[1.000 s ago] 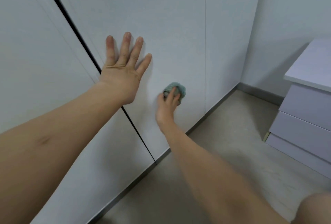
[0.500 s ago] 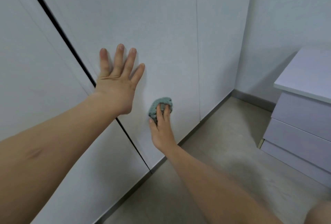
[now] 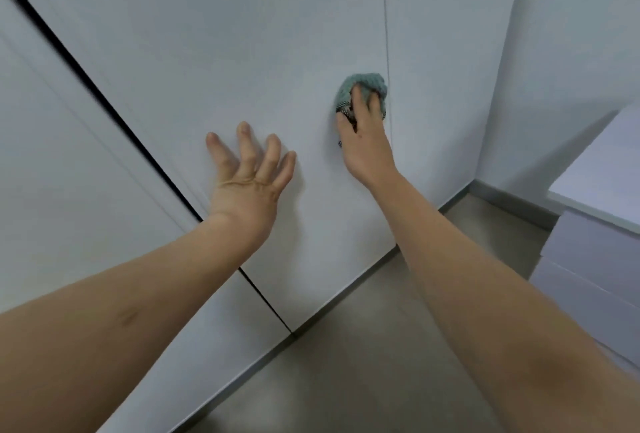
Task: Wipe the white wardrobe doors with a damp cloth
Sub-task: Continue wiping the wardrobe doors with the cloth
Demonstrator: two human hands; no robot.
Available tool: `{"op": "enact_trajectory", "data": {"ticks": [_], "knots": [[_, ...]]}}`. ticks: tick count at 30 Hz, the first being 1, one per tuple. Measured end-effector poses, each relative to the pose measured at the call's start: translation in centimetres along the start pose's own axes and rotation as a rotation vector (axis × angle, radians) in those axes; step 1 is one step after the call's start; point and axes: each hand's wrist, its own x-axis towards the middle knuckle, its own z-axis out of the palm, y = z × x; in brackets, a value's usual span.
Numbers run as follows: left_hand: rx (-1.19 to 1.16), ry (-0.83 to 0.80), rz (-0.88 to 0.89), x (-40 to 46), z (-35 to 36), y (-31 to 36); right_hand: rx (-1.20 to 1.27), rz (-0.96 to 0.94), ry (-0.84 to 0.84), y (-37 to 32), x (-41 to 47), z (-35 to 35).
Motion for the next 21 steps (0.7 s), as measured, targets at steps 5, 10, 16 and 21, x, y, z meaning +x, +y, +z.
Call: {"op": "enact_trajectory", "data": {"ticks": [5, 10, 16, 21], "knots": [[-0.126, -0.014, 0.128, -0.3, -3.9, -1.8, -0.012, -0.088, 0.111, -6.0, 2.0, 0.0], [-0.482, 0.202, 0.273, 1.4, -7.9, -9.0, 0.138, 0.164, 0.283, -10.7, 1.1, 2.1], [-1.044, 0.087, 0.118, 1.8, -11.5, -13.9, 0.534, 0.739, 0.237, -15.6, -3.6, 5.3], [-1.253, -0.053, 0.058, -0.8, -11.4, -19.0, 0.593, 0.881, 0.169, -23.2, -5.8, 6.7]]}}
